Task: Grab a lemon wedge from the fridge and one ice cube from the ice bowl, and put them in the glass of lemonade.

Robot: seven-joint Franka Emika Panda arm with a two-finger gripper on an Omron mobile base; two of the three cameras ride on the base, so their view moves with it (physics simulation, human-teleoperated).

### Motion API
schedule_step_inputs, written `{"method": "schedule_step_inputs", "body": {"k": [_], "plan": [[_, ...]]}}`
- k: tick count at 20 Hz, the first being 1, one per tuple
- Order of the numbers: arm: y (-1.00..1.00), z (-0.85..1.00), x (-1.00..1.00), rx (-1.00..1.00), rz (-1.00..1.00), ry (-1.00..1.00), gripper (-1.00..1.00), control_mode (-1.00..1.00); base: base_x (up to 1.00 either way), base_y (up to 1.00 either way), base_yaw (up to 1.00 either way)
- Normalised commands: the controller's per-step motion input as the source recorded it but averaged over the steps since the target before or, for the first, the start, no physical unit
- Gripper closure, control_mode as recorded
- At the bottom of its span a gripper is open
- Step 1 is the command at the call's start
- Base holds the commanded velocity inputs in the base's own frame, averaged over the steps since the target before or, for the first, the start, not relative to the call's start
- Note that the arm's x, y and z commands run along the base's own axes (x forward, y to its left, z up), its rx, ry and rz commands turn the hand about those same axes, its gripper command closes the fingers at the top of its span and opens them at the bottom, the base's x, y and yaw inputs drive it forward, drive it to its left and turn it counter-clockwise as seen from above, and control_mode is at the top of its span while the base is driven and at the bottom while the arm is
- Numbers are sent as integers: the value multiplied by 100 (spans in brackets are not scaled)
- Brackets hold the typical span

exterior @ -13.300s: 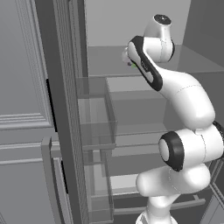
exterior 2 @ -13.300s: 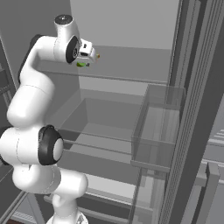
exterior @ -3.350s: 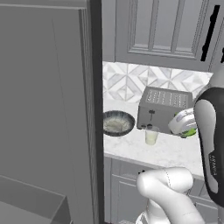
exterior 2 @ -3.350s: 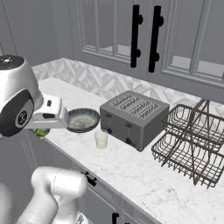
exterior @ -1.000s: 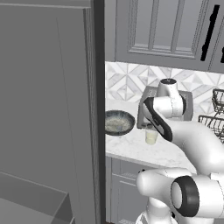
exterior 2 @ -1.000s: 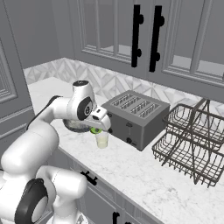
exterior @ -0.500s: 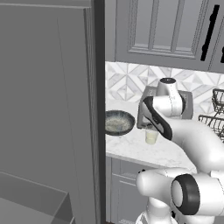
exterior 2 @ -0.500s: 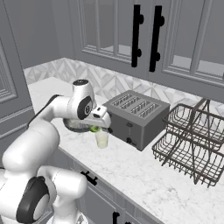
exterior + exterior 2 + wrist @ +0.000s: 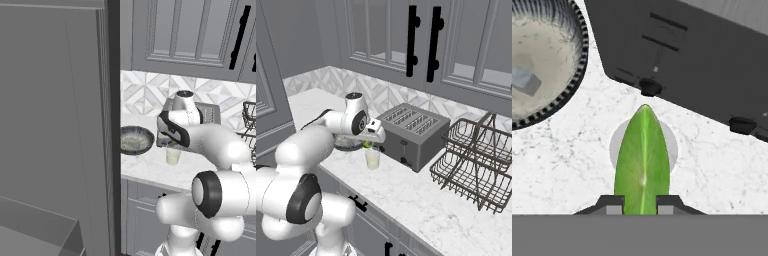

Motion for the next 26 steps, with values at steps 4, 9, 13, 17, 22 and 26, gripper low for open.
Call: {"method": "schedule_step_inputs", "body": {"k": [4, 9, 13, 17, 22, 26], "plan": [[0, -43, 6, 0, 5, 1, 100, -100, 0, 0, 0], [-20, -3, 4, 0, 1, 0, 100, -100, 0, 0, 0], [-19, 0, 12, 0, 0, 1, 100, -100, 0, 0, 0], [8, -15, 2, 0, 0, 2, 100, -100, 0, 0, 0], [5, -22, 0, 0, 0, 0, 100, -100, 0, 0, 0], [0, -10, 11, 0, 0, 0, 100, -100, 0, 0, 0]]}}
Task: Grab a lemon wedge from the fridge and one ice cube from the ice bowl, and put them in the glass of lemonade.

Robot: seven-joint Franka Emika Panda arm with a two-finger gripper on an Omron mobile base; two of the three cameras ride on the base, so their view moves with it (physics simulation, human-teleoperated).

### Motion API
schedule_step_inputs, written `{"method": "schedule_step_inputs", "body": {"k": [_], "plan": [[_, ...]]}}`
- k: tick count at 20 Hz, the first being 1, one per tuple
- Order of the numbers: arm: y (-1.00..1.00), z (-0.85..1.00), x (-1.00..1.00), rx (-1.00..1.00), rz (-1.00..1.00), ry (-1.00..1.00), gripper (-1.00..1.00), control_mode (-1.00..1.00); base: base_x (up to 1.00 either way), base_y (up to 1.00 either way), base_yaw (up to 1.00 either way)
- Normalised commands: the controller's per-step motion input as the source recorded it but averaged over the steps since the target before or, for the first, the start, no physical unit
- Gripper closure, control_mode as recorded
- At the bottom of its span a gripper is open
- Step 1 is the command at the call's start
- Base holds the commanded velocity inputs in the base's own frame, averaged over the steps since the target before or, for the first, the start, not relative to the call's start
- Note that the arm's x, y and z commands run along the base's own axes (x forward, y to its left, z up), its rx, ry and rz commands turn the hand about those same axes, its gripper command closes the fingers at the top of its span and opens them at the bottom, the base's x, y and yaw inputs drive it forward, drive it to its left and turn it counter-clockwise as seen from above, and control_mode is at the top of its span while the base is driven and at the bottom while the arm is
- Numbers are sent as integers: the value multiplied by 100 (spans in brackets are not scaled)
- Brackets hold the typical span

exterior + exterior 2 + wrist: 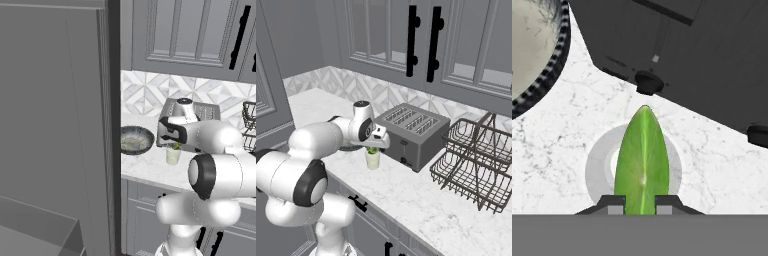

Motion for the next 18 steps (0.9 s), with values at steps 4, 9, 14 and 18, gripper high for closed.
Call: {"method": "schedule_step_inputs", "body": {"k": [4, 9, 14, 18], "plan": [[-7, -1, 10, 0, 0, 0, 100, -100, 0, 0, 0], [0, 0, 0, 0, 0, 0, 100, -100, 0, 0, 0], [0, 0, 0, 0, 0, 0, -100, -100, 0, 0, 0], [0, 0, 0, 0, 0, 0, -100, -100, 0, 0, 0]]}}
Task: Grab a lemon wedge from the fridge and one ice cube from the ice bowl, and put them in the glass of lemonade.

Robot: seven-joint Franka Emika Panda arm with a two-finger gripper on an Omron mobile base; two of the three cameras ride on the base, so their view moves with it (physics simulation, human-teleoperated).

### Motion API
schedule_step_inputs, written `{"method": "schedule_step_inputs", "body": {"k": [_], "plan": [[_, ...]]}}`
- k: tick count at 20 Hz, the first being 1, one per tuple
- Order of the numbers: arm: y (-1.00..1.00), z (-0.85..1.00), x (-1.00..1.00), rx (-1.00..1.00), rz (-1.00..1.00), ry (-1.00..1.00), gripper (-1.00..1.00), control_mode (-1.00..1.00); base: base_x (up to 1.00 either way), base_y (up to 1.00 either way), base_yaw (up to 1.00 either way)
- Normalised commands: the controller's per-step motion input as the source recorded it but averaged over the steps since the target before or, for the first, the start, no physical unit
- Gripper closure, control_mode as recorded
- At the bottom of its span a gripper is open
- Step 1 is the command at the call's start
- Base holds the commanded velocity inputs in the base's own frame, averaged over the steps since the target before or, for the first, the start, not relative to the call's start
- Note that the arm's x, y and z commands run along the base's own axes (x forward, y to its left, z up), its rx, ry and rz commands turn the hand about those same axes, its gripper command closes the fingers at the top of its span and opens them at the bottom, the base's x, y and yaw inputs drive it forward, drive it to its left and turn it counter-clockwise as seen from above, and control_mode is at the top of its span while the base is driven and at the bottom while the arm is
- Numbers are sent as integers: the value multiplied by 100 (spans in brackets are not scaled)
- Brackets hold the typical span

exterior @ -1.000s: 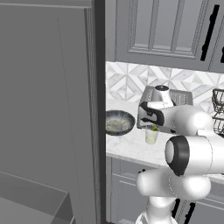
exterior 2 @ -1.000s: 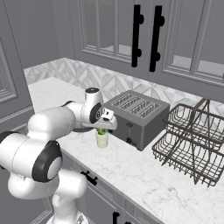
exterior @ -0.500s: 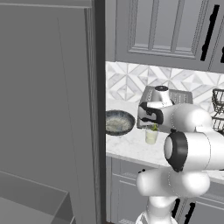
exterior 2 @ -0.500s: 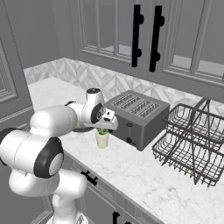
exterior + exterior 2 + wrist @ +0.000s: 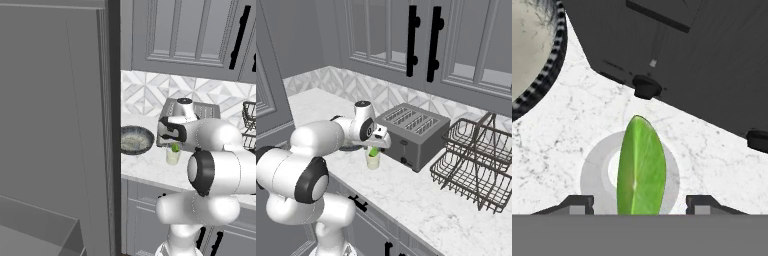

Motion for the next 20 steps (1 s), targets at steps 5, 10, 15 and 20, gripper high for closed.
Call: {"method": "schedule_step_inputs", "body": {"k": [5, 10, 15, 20], "plan": [[0, 2, 0, 1, 0, -3, -100, -100, 0, 0, 0], [0, 30, -3, 10, 0, -6, -100, -100, 0, 0, 0], [0, 37, -19, 13, 0, -5, -100, -100, 0, 0, 0], [19, 29, -33, 5, 3, -4, -100, -100, 0, 0, 0]]}}
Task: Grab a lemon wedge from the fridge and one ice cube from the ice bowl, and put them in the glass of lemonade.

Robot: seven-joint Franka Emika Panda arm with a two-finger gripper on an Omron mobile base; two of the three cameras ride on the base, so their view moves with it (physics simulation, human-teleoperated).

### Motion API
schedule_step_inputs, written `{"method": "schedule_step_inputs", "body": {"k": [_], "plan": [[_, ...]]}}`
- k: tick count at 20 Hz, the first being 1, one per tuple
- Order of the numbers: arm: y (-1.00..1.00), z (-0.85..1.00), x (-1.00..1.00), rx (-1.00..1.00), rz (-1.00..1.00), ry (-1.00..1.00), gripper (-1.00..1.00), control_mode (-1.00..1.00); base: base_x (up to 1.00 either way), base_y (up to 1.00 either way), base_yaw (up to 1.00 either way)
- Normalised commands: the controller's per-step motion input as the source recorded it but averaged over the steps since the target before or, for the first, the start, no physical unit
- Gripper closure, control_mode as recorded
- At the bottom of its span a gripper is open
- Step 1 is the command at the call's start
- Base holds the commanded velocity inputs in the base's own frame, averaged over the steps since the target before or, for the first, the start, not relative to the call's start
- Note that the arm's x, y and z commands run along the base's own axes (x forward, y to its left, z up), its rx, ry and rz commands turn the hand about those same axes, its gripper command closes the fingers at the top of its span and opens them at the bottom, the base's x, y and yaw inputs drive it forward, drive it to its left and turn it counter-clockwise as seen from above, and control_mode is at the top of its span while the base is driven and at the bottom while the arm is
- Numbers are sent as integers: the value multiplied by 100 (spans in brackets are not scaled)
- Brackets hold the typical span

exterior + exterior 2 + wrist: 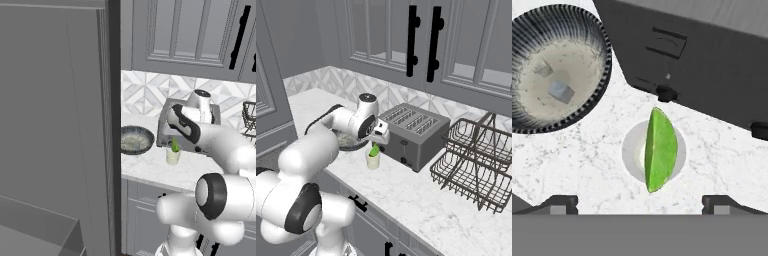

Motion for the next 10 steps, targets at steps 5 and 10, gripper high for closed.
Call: {"method": "schedule_step_inputs", "body": {"k": [5, 10], "plan": [[68, 4, -7, 0, 2, 0, -100, -100, 0, 0, 0], [89, 0, 10, 0, 17, 3, -100, -100, 0, 0, 0]]}}
